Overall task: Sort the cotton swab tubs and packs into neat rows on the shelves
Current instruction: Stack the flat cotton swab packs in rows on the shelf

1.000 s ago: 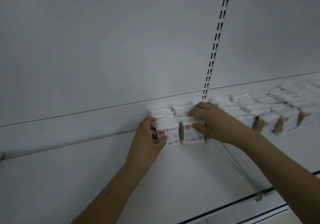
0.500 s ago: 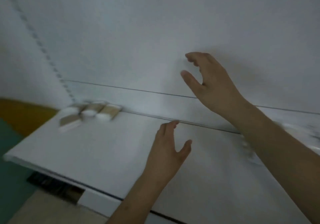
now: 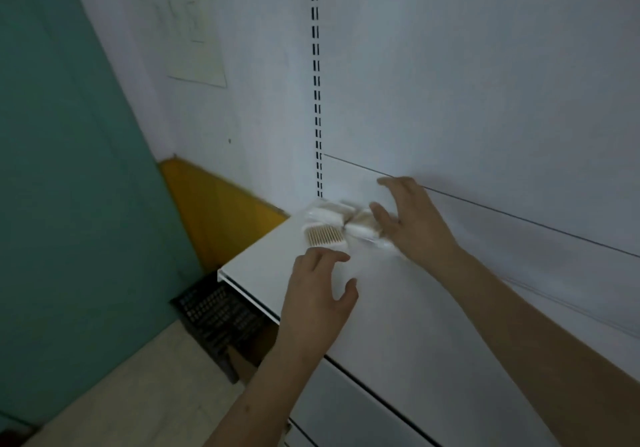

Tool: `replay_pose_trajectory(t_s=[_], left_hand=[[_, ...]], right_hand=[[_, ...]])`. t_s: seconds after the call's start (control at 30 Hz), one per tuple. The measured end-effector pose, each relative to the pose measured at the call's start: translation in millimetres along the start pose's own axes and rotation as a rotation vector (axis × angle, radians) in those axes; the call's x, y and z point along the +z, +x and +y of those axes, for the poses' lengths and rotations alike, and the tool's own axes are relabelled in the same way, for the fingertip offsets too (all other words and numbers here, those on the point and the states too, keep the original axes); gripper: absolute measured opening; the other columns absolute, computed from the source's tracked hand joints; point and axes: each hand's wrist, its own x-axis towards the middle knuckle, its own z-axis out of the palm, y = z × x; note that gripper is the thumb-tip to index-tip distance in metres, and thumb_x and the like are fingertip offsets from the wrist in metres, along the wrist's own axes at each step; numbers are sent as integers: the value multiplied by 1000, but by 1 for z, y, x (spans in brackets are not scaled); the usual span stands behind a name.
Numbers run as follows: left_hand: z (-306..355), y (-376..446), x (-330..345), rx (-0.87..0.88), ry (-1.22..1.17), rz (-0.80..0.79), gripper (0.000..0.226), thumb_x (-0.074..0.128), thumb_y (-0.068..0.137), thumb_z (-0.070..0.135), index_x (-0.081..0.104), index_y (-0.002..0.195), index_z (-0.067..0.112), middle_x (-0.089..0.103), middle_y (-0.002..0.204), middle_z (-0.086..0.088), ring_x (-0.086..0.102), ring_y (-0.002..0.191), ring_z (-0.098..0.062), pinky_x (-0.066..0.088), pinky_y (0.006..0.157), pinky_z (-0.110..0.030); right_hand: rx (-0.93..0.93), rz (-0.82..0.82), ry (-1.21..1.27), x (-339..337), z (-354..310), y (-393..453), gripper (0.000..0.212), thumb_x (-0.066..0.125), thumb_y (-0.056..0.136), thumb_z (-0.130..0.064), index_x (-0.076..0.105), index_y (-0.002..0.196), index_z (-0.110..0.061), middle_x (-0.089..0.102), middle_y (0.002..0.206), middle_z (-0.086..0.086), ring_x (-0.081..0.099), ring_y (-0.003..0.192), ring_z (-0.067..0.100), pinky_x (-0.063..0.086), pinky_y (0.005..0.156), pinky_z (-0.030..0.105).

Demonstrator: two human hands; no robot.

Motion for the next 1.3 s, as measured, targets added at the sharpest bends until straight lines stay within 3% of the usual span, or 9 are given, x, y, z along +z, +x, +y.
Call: replay_pose_trajectory(t_s=[0.13,0.3,0.43,0.67,0.77,1.0,1.13,1.23,1.3], left_hand=[[-39,38,-5,-92,57,27,64,78,81,35,47,132,14,49,131,-4,42,122,-18,45,98,-31],[-72,71,7,-138,119,-149,109,79,72,56,23,153,9,42,149,-8,40,138,-23,35,111,-41],[-84,75,13,-109,163,-141,83,71,79,55,37,144,17,50,140,-2,44,130,-19,34,106,-34],[-78,70,3,-124,-16,-108,68,38,69,72,52,122,32,46,112,2,44,105,-15,43,88,-29],[-74,70,-6,-193,-196,-49,51,50,81,71,58,112,31,49,104,5,50,97,-12,46,81,-22],[-67,71,-23,-357,-449,51,54,46,76,74,58,87,23,53,91,0,54,82,-7,37,64,-19],[-74,73,-21,-309,-473,10,49,48,84,73,64,82,27,64,85,-1,62,81,-19,40,61,-22],[-63,69,-26,-285,-518,-13,49,46,85,69,66,83,24,66,77,6,61,73,-10,42,58,-18],[-49,66,-27,-283,-567,-11,54,45,85,66,64,78,16,62,67,9,56,62,-5,40,54,-16]], right_hand=[[11,-103,12,43,-1,12,48,59,97,-28,50,141,-12,49,139,10,47,127,28,36,104,33],[23,-211,-6,66,-6,31,59,56,97,-46,42,148,-19,48,145,4,45,131,22,35,107,33],[27,-343,-18,79,-1,42,62,60,92,-50,46,145,-21,54,140,2,49,129,20,35,107,30],[-59,-251,-136,84,5,56,35,59,95,-31,60,128,-21,63,115,2,58,106,20,43,87,31],[-10,-115,-95,81,5,54,28,48,99,-33,63,115,-16,67,99,5,62,93,26,45,78,35],[86,199,162,61,-15,37,26,39,99,-34,59,96,-18,58,73,-11,54,70,13,40,63,33],[164,249,246,42,-23,25,28,42,102,-33,54,80,-20,52,64,-2,49,61,18,43,60,38],[239,283,348,22,-31,8,30,48,104,-27,55,75,-24,52,61,-6,47,53,5,40,52,20],[307,278,472,5,-35,-6,29,50,103,-27,61,81,-12,56,58,-4,50,46,3,41,46,17]])
